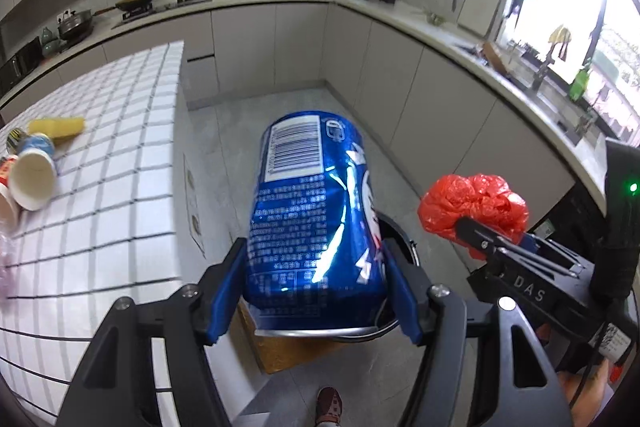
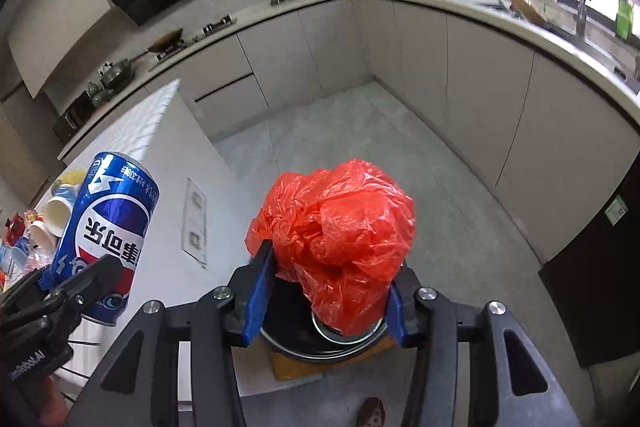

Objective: Collect trash
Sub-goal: 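Carry both items over the black bucket and open both tools to drop them, then return both tools to the island toward the clear plastic bag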

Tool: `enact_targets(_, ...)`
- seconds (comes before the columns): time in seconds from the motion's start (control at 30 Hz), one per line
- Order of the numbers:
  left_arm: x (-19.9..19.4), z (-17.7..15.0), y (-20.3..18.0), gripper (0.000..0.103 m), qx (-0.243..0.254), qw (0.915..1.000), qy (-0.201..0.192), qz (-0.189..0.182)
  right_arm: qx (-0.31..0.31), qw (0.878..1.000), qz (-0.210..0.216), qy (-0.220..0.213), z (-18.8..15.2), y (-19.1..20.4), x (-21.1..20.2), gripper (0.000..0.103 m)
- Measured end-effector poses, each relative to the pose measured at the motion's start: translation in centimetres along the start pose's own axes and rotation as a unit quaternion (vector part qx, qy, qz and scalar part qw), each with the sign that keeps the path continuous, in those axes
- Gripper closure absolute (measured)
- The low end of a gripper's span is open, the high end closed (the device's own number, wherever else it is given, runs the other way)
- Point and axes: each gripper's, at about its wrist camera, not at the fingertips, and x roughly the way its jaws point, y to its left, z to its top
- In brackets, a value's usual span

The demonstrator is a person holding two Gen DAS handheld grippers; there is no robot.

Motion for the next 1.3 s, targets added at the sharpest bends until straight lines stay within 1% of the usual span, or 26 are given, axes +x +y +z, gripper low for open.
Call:
enact_targets(0.13, 3.3, -0.9, -0.6, 0.036, -0.013, 0.9990, 0.039, 0.016, 0.000, 0.999, 0.007, 0.033, -0.1, -2.0, 3.1, 0.052)
enact_targets(0.37, 8.3, -3.2, -1.1, 0.036, -0.030, 0.9936, 0.099, 0.048, -0.024, 0.995, 0.021, 0.092, -1.4, -3.2, 9.1, 0.052)
enact_targets(0.43, 9.3, -3.6, -1.0, 0.036, -0.031, 0.9918, 0.109, 0.058, -0.029, 0.994, 0.023, 0.105, -1.7, -3.1, 10.3, 0.052)
enact_targets(0.53, 10.2, -3.5, -0.9, 0.034, -0.035, 0.9907, 0.117, 0.059, -0.033, 0.992, 0.025, 0.115, -1.7, -3.2, 11.5, 0.051)
enact_targets(0.6, 10.5, -3.0, -1.0, 0.028, -0.031, 0.9900, 0.121, 0.065, -0.035, 0.992, 0.029, 0.120, -1.5, -3.0, 12.1, 0.046)
enact_targets(0.63, 10.4, -2.8, -0.9, 0.028, -0.031, 0.9896, 0.120, 0.072, -0.036, 0.992, 0.027, 0.121, -1.3, -3.0, 12.4, 0.042)
enact_targets(0.7, 9.6, -1.9, -0.8, 0.028, -0.040, 0.9899, 0.111, 0.079, -0.037, 0.992, 0.025, 0.117, -0.9, -2.8, 12.6, 0.038)
enact_targets(0.77, 8.5, -1.3, -0.3, 0.028, -0.051, 0.9906, 0.100, 0.079, -0.042, 0.993, 0.024, 0.111, -0.4, -2.5, 12.4, 0.035)
enact_targets(0.87, 5.3, -0.4, 0.2, 0.028, -0.061, 0.9927, 0.077, 0.070, -0.042, 0.994, 0.023, 0.096, 0.3, -1.6, 11.4, 0.035)
enact_targets(0.93, 3.1, 0.2, 0.5, 0.028, -0.066, 0.9942, 0.064, 0.056, -0.037, 0.995, 0.025, 0.085, 1.0, -1.0, 10.3, 0.035)
enact_targets(1.03, -1.6, 0.7, 1.5, 0.028, -0.070, 0.9961, 0.033, 0.043, -0.034, 0.997, 0.026, 0.064, 1.8, 0.3, 8.2, 0.035)
enact_targets(1.07, -3.1, 0.8, 2.1, 0.027, -0.071, 0.9963, 0.021, 0.043, -0.035, 0.997, 0.029, 0.058, 2.0, 1.0, 7.7, 0.035)
enact_targets(1.17, -7.3, 0.2, 4.8, 0.022, -0.078, 0.9956, -0.009, 0.050, -0.043, 0.998, 0.038, 0.036, 2.4, 4.2, 5.4, 0.035)
enact_targets(1.2, -8.1, 0.0, 5.6, 0.022, -0.082, 0.9951, -0.014, 0.054, -0.047, 0.998, 0.041, 0.031, 2.4, 5.4, 4.8, 0.035)
enact_targets(1.27, -10.3, -0.8, 8.5, 0.021, -0.093, 0.9931, -0.019, 0.069, -0.053, 0.997, 0.047, 0.022, 2.2, 7.5, 3.7, 0.035)
enact_targets(1.3, -10.5, -0.9, 10.0, 0.020, -0.099, 0.9921, -0.018, 0.075, -0.055, 0.997, 0.052, 0.019, 1.9, 9.1, 3.0, 0.035)
